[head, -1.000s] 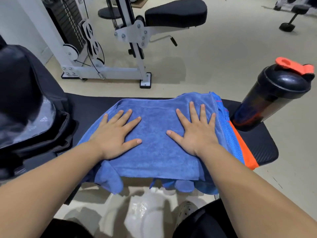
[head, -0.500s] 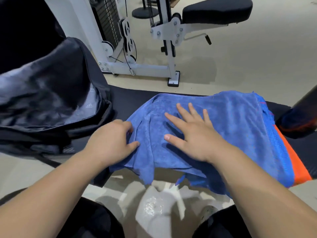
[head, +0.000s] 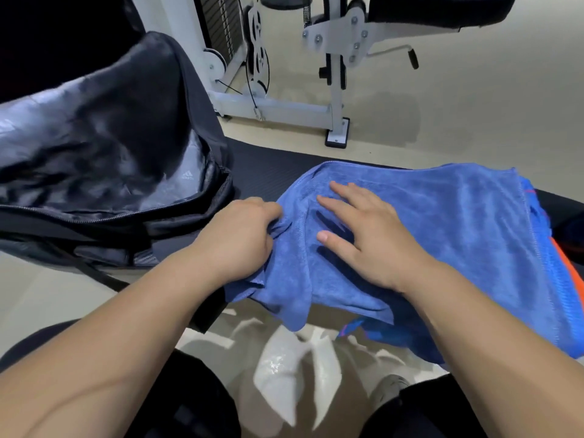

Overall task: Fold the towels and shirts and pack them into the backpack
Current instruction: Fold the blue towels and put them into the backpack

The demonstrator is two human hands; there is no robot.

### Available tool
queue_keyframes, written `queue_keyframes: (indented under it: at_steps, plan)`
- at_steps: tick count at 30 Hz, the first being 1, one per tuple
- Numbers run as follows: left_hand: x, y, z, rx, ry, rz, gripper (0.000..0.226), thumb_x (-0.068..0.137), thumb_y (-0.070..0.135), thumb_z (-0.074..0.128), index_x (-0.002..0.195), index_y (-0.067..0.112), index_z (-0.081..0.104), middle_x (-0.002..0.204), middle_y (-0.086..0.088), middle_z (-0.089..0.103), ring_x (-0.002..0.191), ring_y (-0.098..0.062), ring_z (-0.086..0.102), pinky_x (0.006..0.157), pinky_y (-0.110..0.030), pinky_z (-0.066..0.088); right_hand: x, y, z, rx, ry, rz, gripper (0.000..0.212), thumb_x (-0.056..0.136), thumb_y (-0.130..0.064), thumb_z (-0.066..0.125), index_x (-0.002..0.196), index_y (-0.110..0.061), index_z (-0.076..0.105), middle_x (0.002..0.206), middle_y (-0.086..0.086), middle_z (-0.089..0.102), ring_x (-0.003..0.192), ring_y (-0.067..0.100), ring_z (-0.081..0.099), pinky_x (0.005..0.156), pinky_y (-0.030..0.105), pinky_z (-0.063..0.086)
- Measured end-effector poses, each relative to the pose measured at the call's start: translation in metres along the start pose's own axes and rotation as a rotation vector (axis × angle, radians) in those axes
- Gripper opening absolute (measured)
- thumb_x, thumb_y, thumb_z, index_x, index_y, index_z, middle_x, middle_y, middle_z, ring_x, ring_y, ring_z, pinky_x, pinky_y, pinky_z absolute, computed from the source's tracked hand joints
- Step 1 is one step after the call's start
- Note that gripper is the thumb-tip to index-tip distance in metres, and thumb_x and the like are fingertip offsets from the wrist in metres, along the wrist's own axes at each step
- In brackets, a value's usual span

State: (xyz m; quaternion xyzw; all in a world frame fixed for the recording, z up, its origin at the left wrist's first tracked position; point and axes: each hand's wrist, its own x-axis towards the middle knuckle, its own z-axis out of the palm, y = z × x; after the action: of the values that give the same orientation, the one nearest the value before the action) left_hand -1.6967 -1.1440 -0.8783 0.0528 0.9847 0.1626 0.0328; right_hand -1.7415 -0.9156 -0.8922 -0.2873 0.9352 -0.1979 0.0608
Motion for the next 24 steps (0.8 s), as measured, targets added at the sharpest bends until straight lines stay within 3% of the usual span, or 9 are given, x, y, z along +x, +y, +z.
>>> queue_keyframes:
  at_steps: [3,6,10,15,20,24]
  plan:
    - [0.003,0.005,0.003,-0.212,0.147,0.071,0.024,0.081,0.001,0.056,0.095,0.019,0.063,0.088,0.001,0.06,0.084,-0.021,0.054,0.076,-0.032,0.042,0.005,-0.018,0.004,0.133,0.147,-0.136,0.057,0.096,-0.05,0.043,0.15,-0.031,0.043,0.159,-0.013,0.035,0.14,0.02,0.039,0.113,0.044,0.035]
    - [0.001,0.013,0.001,-0.316,0.219,0.133,0.018,0.08,0.006,0.068,0.093,0.018,0.065,0.088,0.008,0.065,0.082,-0.012,0.057,0.076,-0.024,0.044,0.01,-0.022,0.013,0.205,0.137,-0.139,0.053,0.098,-0.03,0.056,0.149,-0.031,0.045,0.147,-0.012,0.051,0.124,0.022,0.05,0.107,0.037,0.041]
    - [-0.006,0.012,-0.002,-0.317,0.104,0.105,0.032,0.072,0.033,0.084,0.092,0.023,0.061,0.084,0.01,0.062,0.078,-0.008,0.059,0.074,-0.032,0.05,0.013,-0.01,0.019,-0.006,0.072,-0.103,0.031,0.091,-0.029,0.065,0.122,-0.029,0.069,0.109,-0.007,0.064,0.1,0.025,0.054,0.083,0.043,0.05]
    - [-0.014,0.008,-0.007,-0.086,-0.051,-0.008,0.058,0.058,0.058,0.083,0.104,0.033,0.057,0.092,0.014,0.055,0.082,-0.006,0.053,0.074,-0.028,0.045,0.016,-0.006,0.012,-0.151,0.313,-0.034,0.007,0.085,-0.024,0.064,0.09,-0.02,0.068,0.083,0.0,0.06,0.081,0.028,0.057,0.059,0.035,0.046]
    - [-0.017,0.01,-0.003,0.031,-0.077,0.009,0.059,0.064,0.053,0.077,0.117,0.038,0.058,0.101,0.013,0.054,0.097,-0.014,0.057,0.085,-0.035,0.05,0.01,0.002,0.003,-0.069,0.327,0.128,0.01,0.082,-0.018,0.059,0.086,-0.025,0.053,0.078,-0.007,0.058,0.073,0.024,0.054,0.059,0.035,0.04]
    - [-0.019,0.011,-0.002,-0.021,-0.083,0.03,0.044,0.069,0.044,0.074,0.11,0.04,0.058,0.095,0.015,0.061,0.092,-0.013,0.059,0.08,-0.036,0.051,0.006,0.012,-0.006,0.051,0.379,0.286,0.009,0.082,-0.018,0.06,0.085,-0.024,0.053,0.071,-0.006,0.061,0.074,0.025,0.054,0.061,0.035,0.042]
